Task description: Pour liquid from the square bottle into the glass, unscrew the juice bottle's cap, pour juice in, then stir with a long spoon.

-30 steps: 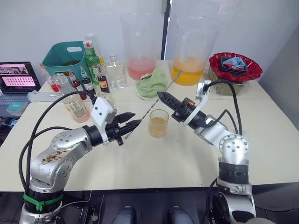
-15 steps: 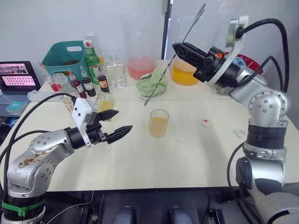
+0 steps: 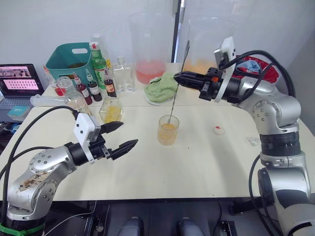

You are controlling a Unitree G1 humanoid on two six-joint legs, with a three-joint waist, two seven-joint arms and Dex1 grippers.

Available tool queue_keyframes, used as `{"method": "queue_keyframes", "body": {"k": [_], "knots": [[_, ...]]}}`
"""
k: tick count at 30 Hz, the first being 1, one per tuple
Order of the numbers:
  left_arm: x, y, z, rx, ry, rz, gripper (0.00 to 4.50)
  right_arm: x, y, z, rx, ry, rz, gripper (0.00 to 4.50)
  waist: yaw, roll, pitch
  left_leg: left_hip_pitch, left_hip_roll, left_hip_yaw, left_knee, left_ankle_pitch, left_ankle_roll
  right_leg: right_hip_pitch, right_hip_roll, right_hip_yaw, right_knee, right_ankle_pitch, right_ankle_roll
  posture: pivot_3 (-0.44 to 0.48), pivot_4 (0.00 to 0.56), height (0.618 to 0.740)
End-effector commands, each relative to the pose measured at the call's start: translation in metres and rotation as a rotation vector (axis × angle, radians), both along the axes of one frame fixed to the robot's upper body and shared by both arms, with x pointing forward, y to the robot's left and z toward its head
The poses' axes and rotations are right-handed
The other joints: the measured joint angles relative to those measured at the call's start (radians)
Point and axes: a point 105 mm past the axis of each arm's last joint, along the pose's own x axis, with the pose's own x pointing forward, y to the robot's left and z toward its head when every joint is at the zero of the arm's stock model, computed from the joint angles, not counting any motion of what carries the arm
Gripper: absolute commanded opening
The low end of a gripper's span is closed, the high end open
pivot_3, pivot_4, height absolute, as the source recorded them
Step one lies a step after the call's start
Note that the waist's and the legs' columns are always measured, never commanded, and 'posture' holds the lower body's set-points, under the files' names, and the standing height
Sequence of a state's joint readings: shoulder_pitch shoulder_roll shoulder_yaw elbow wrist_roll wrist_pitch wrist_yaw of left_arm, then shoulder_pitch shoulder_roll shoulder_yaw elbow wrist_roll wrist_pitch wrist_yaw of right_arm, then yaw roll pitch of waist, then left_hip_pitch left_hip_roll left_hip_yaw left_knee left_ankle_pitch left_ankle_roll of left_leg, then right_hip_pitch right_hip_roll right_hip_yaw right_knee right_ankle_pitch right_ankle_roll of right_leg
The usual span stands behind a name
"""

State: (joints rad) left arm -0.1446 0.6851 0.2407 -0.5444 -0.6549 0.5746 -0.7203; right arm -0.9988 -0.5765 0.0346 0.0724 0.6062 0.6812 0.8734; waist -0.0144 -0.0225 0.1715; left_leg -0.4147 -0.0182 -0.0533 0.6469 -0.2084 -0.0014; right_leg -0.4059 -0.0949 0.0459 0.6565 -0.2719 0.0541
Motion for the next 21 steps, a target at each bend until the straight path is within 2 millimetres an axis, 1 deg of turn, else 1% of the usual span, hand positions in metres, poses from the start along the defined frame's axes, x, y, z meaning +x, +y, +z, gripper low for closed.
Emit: {"method": "queue_keyframes", "body": {"k": [1,5,9,14,21], "knots": [[-0.007,-0.007,0.01,0.014,-0.059,-0.023,4.45,-0.003,0.003,0.005,-0.013,-0.069,0.007,0.0,-0.001,0.0,0.0,0.0,0.0,0.0,0.0,0.0,0.0,0.0,0.0,0.0,0.0,0.0,0.0,0.0,0.15,0.74],[-0.008,-0.007,0.01,0.013,-0.054,-0.023,4.45,-0.001,0.009,-0.003,-0.028,-0.069,0.019,0.0,-0.002,0.0,0.0,0.0,0.0,-0.001,0.0,0.0,0.0,0.0,0.0,0.0,0.0,0.0,0.0,0.0,0.15,0.74],[-0.013,-0.015,0.005,-0.002,-0.043,-0.032,4.45,0.005,0.013,-0.011,-0.056,-0.08,0.023,0.0,-0.003,0.0,0.0,0.0,0.0,-0.001,0.0,0.0,0.0,0.0,0.0,0.0,0.0,0.0,0.0,0.0,0.15,0.74],[-0.012,-0.014,0.004,-0.006,-0.048,-0.014,4.45,0.009,0.019,-0.017,-0.066,-0.078,0.044,0.0,-0.001,0.0,0.0,0.0,0.0,-0.001,0.0,0.0,0.0,0.0,0.0,0.0,0.0,0.0,0.0,0.0,0.15,0.74],[-0.012,-0.016,0.003,-0.004,-0.049,-0.008,4.45,0.007,0.031,-0.027,-0.054,-0.05,0.097,0.0,-0.002,0.0,0.0,0.0,0.0,-0.001,0.0,0.0,0.0,0.0,0.0,0.0,0.001,0.0,0.0,0.0,0.15,0.74]]}}
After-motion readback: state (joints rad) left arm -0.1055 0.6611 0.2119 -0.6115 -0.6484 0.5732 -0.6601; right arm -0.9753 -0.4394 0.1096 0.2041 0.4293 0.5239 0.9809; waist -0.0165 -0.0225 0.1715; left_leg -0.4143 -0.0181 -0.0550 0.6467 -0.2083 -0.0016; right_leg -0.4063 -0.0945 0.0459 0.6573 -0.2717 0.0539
